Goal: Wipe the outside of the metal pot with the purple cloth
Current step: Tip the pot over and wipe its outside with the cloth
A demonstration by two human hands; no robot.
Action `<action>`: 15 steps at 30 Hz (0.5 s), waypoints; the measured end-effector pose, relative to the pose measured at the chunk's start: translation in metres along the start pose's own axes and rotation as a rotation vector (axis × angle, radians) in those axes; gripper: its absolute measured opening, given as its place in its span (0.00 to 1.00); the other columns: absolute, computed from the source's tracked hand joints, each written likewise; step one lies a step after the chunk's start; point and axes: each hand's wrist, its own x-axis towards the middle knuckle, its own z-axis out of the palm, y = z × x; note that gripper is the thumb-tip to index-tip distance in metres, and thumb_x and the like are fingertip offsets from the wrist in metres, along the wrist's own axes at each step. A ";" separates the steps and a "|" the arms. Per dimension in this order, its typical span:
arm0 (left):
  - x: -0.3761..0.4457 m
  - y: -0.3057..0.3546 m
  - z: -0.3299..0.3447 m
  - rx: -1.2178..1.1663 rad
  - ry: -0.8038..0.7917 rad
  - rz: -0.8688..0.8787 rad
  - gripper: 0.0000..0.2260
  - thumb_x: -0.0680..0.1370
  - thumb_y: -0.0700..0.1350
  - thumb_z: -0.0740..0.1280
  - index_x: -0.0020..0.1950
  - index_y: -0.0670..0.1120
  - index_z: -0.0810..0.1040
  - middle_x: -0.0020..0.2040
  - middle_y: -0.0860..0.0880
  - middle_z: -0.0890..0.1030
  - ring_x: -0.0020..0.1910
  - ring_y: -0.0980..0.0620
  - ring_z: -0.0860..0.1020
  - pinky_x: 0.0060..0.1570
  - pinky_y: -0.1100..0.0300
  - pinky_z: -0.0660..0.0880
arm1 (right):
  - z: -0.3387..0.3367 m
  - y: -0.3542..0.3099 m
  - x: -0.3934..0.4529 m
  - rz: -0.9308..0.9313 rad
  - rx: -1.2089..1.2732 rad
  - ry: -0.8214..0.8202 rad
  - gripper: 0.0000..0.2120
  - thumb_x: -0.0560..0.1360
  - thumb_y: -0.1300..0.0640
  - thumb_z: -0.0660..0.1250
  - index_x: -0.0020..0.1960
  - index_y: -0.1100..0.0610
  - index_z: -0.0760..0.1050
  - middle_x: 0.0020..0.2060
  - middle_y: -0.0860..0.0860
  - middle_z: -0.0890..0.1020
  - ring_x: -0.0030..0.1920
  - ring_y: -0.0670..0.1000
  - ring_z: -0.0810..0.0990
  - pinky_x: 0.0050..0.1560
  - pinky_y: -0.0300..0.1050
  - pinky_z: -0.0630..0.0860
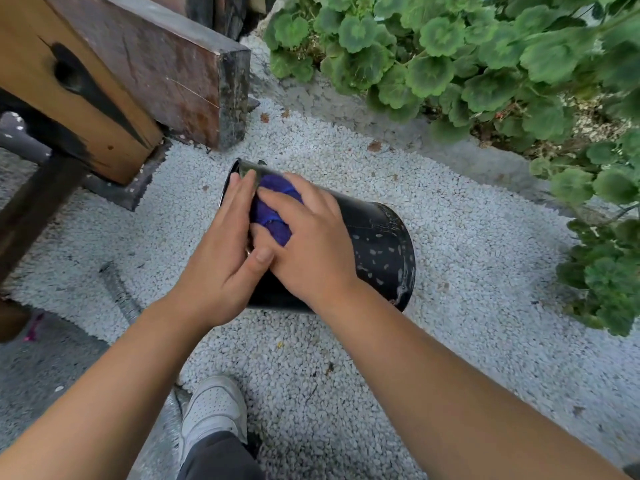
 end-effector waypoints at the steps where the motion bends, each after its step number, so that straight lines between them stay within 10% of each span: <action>1: 0.001 0.001 0.001 0.014 0.002 -0.013 0.44 0.78 0.70 0.45 0.79 0.36 0.50 0.80 0.42 0.52 0.80 0.46 0.48 0.75 0.62 0.46 | 0.000 0.007 0.000 -0.005 -0.032 0.034 0.19 0.73 0.48 0.69 0.63 0.49 0.79 0.68 0.52 0.74 0.65 0.55 0.69 0.68 0.46 0.64; 15: 0.010 0.018 0.018 0.064 0.035 -0.078 0.36 0.73 0.51 0.55 0.80 0.43 0.51 0.80 0.48 0.53 0.79 0.55 0.47 0.72 0.70 0.45 | -0.064 0.150 -0.001 0.520 -0.153 0.027 0.15 0.73 0.54 0.64 0.58 0.46 0.80 0.63 0.47 0.75 0.60 0.54 0.74 0.60 0.42 0.68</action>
